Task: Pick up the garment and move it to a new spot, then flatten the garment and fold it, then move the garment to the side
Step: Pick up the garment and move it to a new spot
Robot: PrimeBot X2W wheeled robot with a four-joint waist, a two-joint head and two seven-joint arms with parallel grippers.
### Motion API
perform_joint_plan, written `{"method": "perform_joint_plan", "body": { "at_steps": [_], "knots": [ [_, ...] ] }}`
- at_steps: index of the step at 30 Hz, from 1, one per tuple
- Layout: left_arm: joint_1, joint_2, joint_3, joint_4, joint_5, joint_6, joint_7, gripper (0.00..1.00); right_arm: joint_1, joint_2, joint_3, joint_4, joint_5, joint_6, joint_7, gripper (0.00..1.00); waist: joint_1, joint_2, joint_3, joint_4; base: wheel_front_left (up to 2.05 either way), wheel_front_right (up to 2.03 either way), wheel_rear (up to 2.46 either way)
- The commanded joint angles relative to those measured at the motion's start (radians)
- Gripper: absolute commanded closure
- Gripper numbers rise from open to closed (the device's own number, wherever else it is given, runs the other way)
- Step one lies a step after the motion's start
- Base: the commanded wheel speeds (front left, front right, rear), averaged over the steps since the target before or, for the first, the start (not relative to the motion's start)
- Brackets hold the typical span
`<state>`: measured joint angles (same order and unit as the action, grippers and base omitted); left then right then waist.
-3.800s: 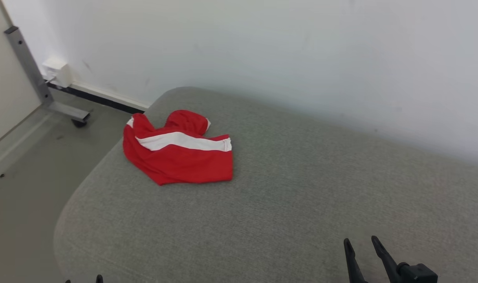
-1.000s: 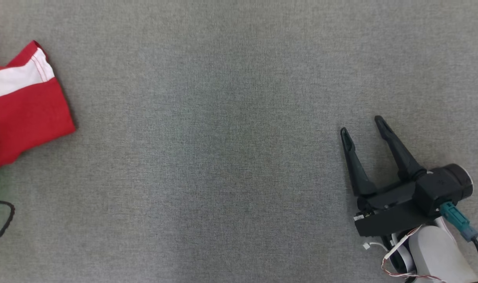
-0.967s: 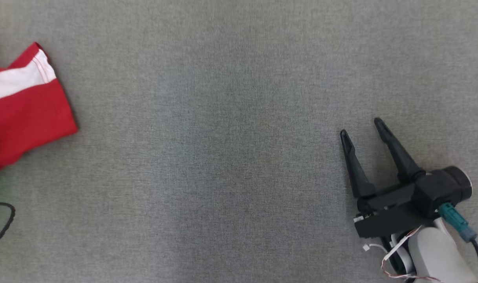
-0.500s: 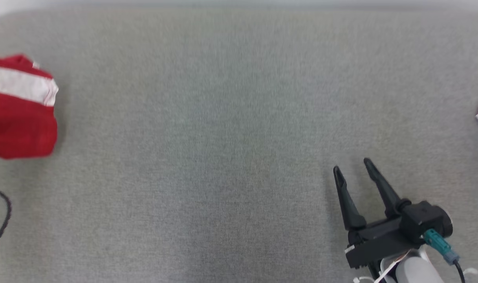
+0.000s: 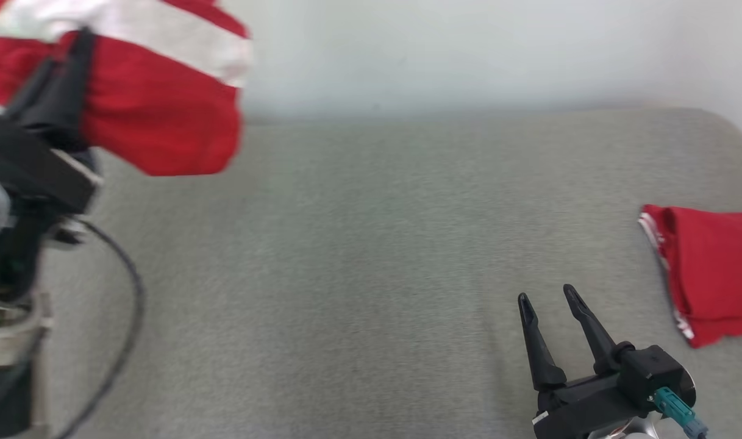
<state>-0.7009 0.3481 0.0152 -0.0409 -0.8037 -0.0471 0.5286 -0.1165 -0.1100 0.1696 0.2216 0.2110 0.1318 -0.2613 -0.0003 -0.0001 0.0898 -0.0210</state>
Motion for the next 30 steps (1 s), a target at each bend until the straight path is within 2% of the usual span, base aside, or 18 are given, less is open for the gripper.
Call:
{"method": "perform_joint_plan", "body": {
  "at_steps": [1, 6, 10, 17, 24, 30],
  "knots": [
    [0.003, -0.012, -0.01, -0.008, -0.004, -0.005, -0.001, 1.0, 0.013, 0.001, -0.004, -0.001, 0.008, -0.003, -0.004, 0.0, 0.0003, 0.0001, -0.058, -0.081, 0.0, 0.0, 0.0],
    [0.058, -0.082, -0.094, -0.056, 0.004, -0.014, -0.01, 1.0, 0.024, -0.001, -0.009, -0.01, 0.003, -0.003, -0.004, 0.0, 0.0003, 0.0001, -0.059, -0.159, 0.0, 0.0, 0.0],
    [0.112, -0.126, -0.146, -0.056, 0.045, -0.011, -0.059, 1.0, 0.026, -0.009, -0.009, -0.017, 0.002, -0.003, -0.004, 0.0, 0.0003, 0.0001, -0.043, -0.227, 0.0, 0.0, 0.0],
    [0.223, -0.196, -0.245, 0.016, 0.115, -0.012, -0.147, 1.0, 0.033, -0.017, -0.024, -0.032, -0.001, -0.003, -0.004, 0.0, 0.0003, 0.0001, 0.005, -0.317, 0.0, 0.0, 0.0],
    [0.303, -0.228, -0.324, 0.183, 0.186, -0.02, -0.245, 1.0, 0.033, -0.008, -0.024, -0.045, 0.001, -0.003, -0.004, 0.0, 0.0003, 0.0001, 0.057, -0.353, 0.0, 0.0, 0.0],
    [0.341, -0.232, -0.37, 0.346, 0.255, -0.012, -0.328, 1.0, 0.031, -0.001, -0.017, -0.04, 0.007, -0.003, -0.004, 0.0, 0.0003, 0.0001, 0.077, -0.344, 0.0, 0.0, 0.0]
  ]
}}
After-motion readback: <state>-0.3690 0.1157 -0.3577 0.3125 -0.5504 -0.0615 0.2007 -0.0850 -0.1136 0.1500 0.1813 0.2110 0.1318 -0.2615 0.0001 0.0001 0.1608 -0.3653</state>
